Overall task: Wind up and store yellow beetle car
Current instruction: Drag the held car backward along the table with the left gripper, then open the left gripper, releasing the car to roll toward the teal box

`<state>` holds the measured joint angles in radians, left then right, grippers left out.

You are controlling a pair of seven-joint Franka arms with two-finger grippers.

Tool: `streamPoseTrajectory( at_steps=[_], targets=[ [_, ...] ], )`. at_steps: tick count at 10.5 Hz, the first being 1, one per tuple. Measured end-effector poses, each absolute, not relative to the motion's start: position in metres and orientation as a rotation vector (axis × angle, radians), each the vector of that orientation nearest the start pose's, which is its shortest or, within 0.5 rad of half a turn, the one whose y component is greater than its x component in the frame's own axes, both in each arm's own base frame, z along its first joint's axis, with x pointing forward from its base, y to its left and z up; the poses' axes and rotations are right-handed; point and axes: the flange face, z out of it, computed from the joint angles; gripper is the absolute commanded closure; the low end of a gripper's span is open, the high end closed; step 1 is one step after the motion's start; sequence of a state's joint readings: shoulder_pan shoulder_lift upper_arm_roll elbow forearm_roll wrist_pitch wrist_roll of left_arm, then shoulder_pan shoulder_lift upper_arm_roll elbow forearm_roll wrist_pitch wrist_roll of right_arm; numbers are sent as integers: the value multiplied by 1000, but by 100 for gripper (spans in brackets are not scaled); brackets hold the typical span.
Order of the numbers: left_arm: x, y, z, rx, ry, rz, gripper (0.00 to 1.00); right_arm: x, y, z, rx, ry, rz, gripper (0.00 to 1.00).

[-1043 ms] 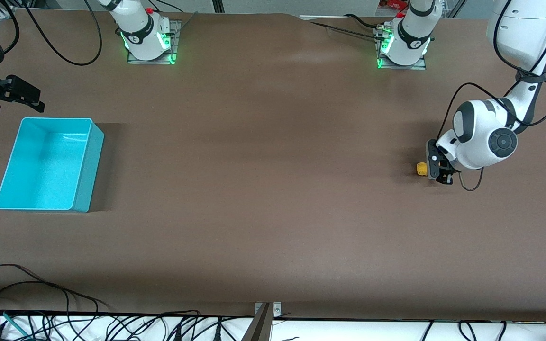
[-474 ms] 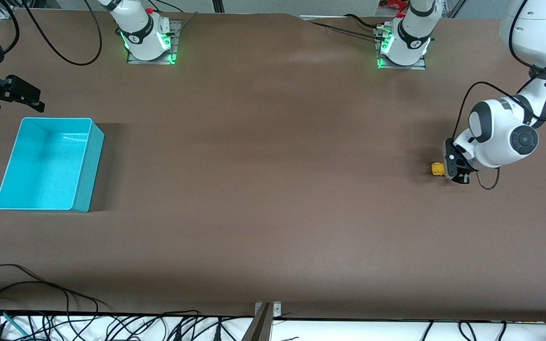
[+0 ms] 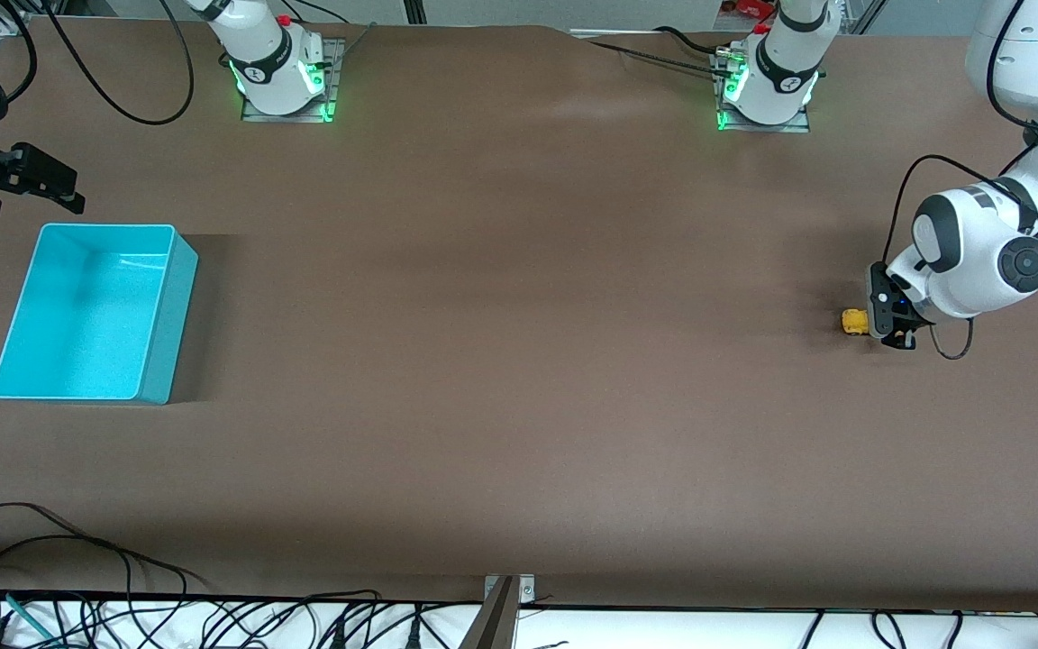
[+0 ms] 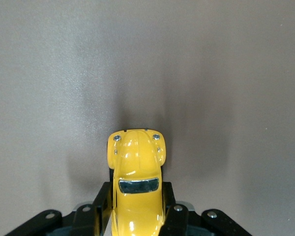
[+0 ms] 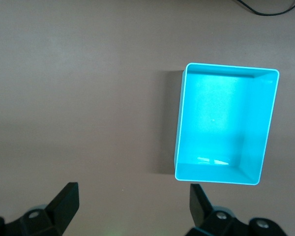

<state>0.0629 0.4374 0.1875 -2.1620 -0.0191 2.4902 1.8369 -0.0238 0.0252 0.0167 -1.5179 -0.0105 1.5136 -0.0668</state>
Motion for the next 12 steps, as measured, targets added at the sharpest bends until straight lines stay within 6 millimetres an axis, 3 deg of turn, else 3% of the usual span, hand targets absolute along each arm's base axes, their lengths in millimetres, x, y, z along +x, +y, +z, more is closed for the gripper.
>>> streamPoseTrajectory(
  at_steps=[1,2,6,12],
  targets=[
    [537,139,186,-2240,2270,176,51,557,-5,630,-3149,-93,47,0],
    [537,140,186,-2240,2269,176,1,557,-5,630,-3149,-93,47,0],
    [540,141,171,-2239,2271,189,0,557,-5,630,-3149,-93,47,0],
    [545,141,175,-2253,2252,164,0,557,-5,630,-3149,-93,47,0]
  ],
)
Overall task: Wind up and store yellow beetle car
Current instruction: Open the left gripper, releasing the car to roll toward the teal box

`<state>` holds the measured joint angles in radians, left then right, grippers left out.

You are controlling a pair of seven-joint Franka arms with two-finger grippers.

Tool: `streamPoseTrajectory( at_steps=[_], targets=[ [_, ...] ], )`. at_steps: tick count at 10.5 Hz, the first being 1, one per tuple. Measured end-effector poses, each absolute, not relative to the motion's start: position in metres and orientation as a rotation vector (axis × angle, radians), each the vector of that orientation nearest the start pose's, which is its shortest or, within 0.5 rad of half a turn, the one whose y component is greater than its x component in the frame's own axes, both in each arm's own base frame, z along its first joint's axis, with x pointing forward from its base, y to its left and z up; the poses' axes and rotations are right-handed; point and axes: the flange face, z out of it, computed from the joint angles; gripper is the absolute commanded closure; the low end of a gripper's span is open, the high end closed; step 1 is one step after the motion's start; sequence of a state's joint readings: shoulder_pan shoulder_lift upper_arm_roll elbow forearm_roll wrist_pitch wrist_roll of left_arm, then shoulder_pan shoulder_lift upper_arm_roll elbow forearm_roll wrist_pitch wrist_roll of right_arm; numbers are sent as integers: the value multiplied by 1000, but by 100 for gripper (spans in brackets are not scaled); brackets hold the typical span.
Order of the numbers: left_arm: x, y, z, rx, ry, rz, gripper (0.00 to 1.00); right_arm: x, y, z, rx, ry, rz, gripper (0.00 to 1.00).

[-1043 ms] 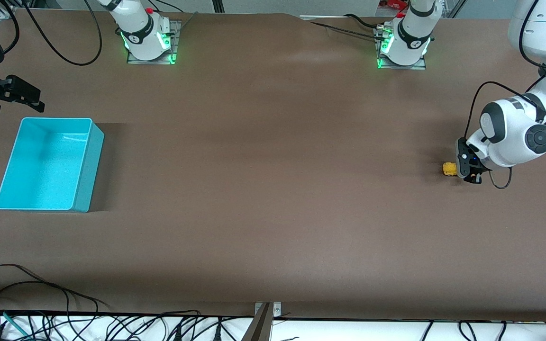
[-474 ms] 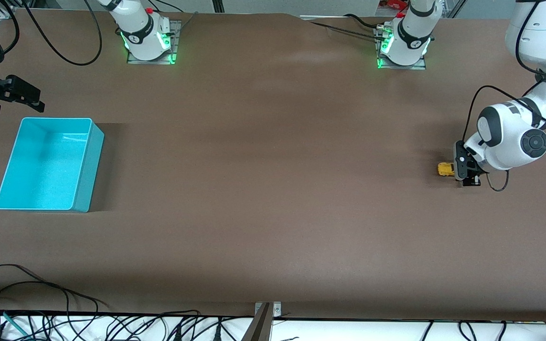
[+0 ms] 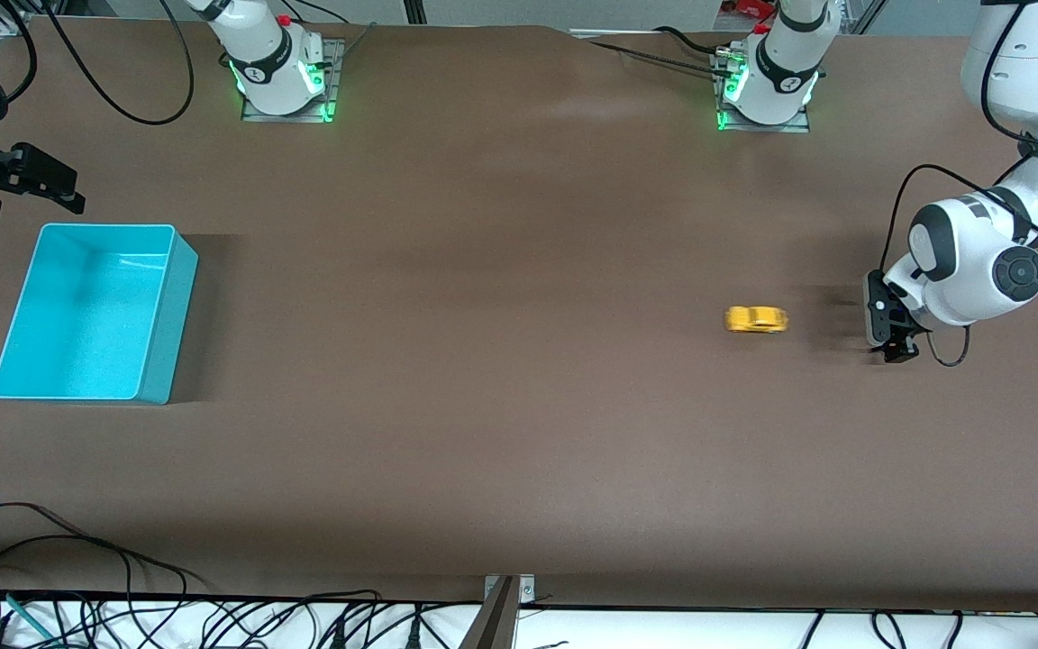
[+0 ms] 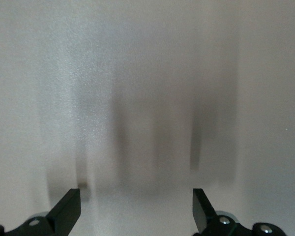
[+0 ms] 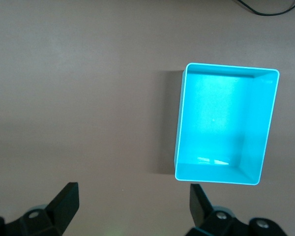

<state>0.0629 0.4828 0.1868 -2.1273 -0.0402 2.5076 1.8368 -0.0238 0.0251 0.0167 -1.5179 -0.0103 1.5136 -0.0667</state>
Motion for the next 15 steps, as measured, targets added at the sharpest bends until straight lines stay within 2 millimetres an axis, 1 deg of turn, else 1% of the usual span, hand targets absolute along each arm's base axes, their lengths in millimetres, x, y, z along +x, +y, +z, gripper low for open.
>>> streamPoseTrajectory(
  at_steps=[2,3,6,8,9,10,11,13,14,15],
  targets=[
    [549,142,180,-2264,2234,141,0,557,-5,630,-3149,-93,47,0],
    [551,142,186,-2258,2227,125,0,557,-5,630,-3149,-93,47,0],
    [560,141,222,-2225,2198,56,0,557,-5,630,-3149,-93,47,0],
    [562,138,233,-2211,2193,33,0,557,-5,630,-3149,-93,47,0],
    [565,135,241,-2198,2190,14,0,557,-5,630,-3149,-93,47,0],
    [568,133,258,-2180,2179,-16,0,557,-5,630,-3149,-93,47,0],
    [570,131,280,-2166,2170,-47,0,557,-5,631,-3149,-93,46,0],
    [569,128,331,-2141,2152,-107,0,557,-5,631,-3149,-93,46,0],
    [567,125,353,-2128,2146,-132,0,557,-5,631,-3148,-94,46,0],
    [565,122,371,-2114,2141,-155,0,557,-5,631,-3148,-95,46,0]
  ],
)
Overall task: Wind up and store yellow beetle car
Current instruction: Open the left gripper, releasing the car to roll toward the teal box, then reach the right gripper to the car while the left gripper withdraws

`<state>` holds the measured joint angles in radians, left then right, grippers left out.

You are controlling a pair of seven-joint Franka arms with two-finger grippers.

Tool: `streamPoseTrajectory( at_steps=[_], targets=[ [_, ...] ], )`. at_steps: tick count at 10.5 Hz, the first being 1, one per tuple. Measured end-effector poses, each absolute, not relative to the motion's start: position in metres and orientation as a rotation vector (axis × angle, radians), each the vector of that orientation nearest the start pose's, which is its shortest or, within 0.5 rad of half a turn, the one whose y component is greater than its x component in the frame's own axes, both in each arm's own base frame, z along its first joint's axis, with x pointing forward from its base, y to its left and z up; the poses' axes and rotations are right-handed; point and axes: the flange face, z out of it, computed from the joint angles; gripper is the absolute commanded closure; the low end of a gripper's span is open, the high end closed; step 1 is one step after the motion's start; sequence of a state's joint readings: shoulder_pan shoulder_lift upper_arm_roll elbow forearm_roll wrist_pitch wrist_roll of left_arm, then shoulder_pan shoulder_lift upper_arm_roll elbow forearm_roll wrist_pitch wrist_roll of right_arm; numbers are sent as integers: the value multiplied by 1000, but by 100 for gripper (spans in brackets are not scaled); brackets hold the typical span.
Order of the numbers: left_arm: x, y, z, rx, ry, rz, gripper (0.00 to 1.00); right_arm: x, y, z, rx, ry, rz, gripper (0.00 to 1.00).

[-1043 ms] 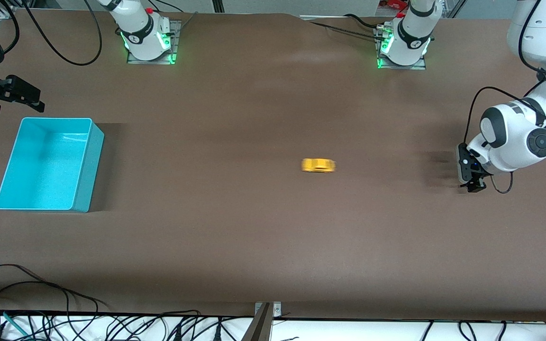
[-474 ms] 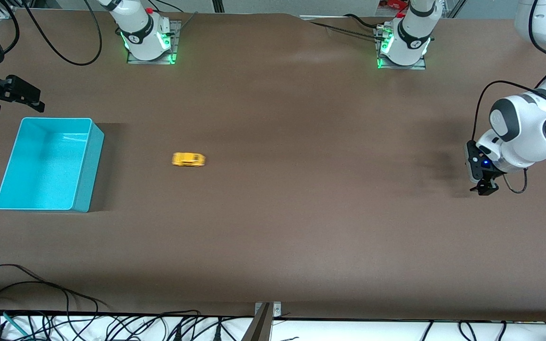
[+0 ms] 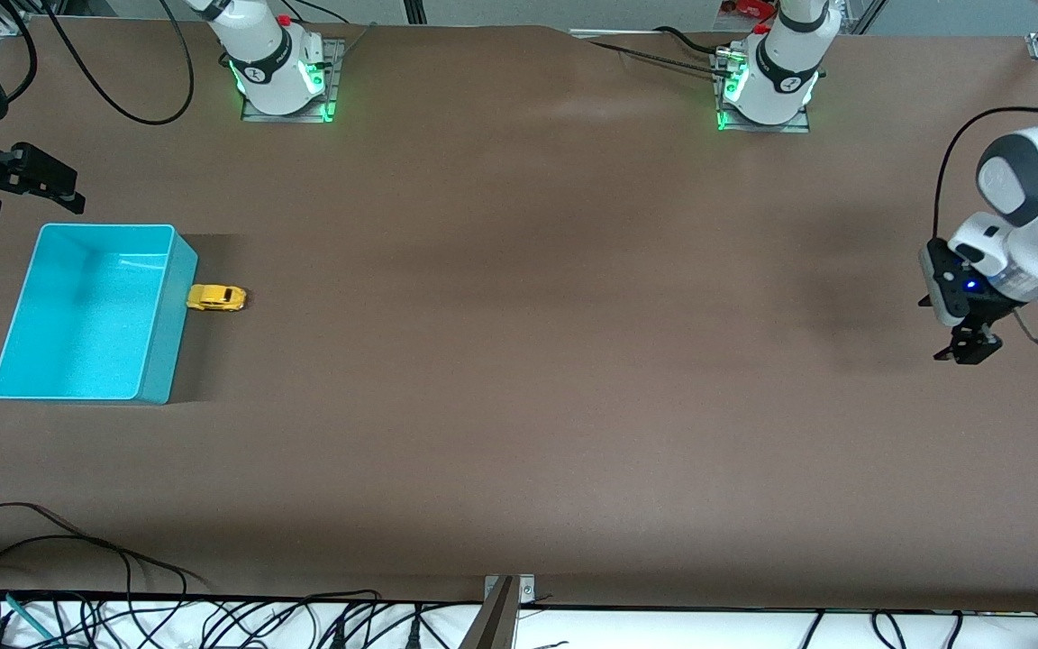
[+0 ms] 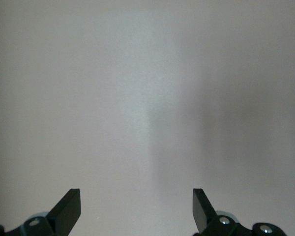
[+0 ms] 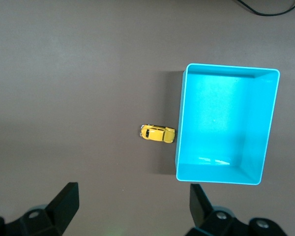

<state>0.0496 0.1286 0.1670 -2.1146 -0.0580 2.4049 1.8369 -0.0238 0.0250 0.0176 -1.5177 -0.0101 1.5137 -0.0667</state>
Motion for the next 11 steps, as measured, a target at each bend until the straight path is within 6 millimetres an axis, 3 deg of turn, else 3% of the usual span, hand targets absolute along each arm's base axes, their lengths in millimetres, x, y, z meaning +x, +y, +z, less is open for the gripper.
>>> streamPoseTrajectory(
  at_steps=[2,4,6,8,11],
  targets=[
    [564,114,394,-2083,2139,-189,0,557,-5,631,-3149,-91,47,0],
    [563,102,417,-2062,2135,-228,0,557,-4,629,-3151,22,52,0],
    [559,101,449,-2223,2023,-249,0,563,-3,616,-3147,180,91,0],
    [552,100,478,-2490,1805,-233,0,574,-1,583,-3130,444,183,0],
    [540,88,523,-2840,1412,-153,0,592,0,504,-3094,727,288,0]
  ],
)
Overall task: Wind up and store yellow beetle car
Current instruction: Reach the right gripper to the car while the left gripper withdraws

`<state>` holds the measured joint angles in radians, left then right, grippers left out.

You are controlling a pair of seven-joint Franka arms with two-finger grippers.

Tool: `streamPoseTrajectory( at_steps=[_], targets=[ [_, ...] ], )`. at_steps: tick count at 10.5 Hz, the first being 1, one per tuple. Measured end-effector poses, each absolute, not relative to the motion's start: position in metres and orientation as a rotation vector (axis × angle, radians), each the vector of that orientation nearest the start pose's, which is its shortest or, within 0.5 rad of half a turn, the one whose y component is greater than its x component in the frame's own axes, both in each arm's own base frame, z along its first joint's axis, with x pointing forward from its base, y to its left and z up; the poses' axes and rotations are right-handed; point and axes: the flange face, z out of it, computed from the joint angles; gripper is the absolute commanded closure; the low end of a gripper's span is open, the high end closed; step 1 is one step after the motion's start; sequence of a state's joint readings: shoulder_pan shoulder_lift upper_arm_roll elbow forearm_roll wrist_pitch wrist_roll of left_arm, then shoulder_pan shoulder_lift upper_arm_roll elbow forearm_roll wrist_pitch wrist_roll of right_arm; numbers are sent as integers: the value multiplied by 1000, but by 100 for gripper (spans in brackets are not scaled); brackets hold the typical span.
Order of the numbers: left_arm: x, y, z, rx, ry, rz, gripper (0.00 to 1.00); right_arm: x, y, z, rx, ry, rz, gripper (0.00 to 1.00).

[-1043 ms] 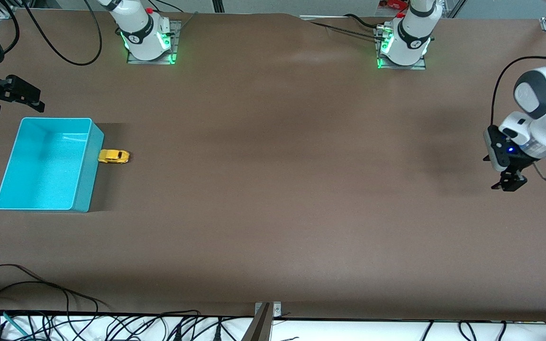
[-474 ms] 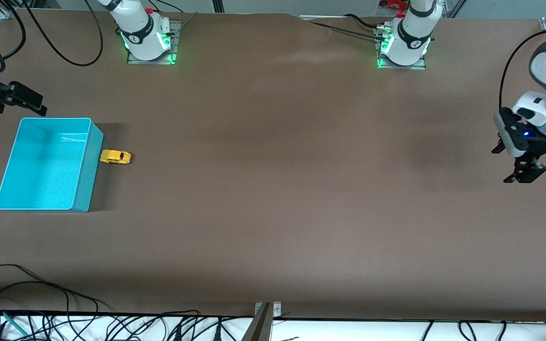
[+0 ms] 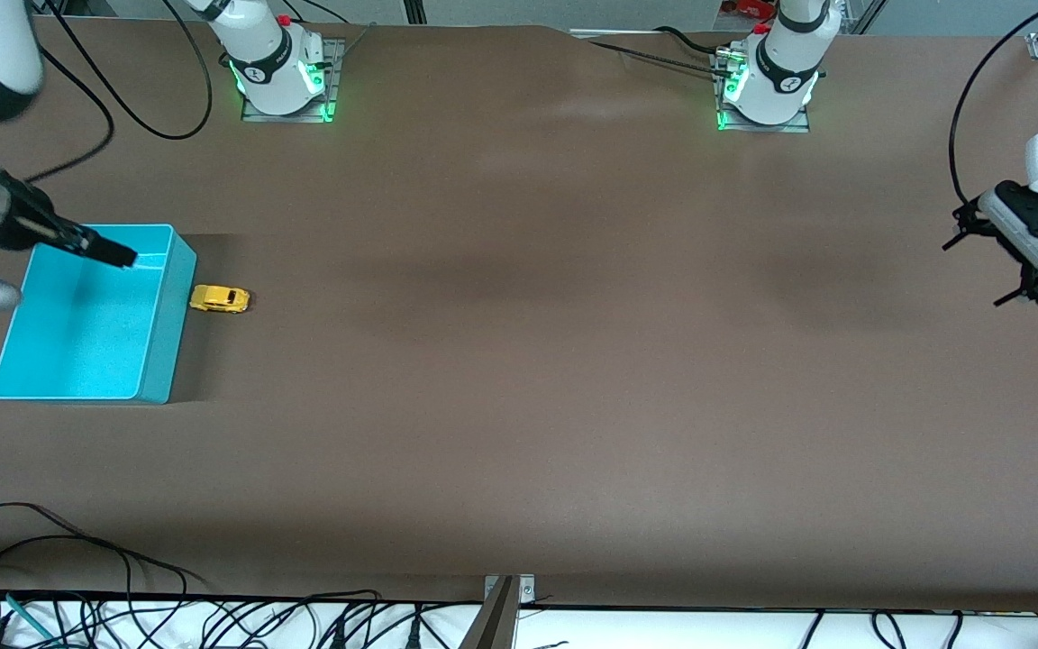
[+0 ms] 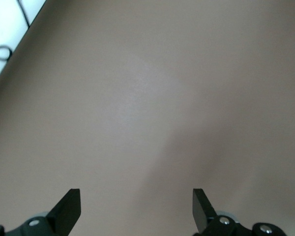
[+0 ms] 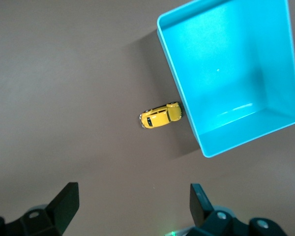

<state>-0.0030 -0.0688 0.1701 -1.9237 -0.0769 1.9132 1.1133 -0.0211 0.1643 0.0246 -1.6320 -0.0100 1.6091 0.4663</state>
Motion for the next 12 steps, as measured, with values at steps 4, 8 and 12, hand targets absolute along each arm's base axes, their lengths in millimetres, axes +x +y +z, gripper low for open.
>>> streamPoseTrajectory(
  at_steps=[4,8,12],
  targets=[
    [529,55,575,-3033,933,34,0,579,0,369,-2906,1400,320,0],
    [520,21,618,-3074,615,103,0,560,-21,268,-2629,1907,248,0],
    [519,13,626,-3106,377,104,0,523,-32,218,-2443,2088,117,7]
  ],
)
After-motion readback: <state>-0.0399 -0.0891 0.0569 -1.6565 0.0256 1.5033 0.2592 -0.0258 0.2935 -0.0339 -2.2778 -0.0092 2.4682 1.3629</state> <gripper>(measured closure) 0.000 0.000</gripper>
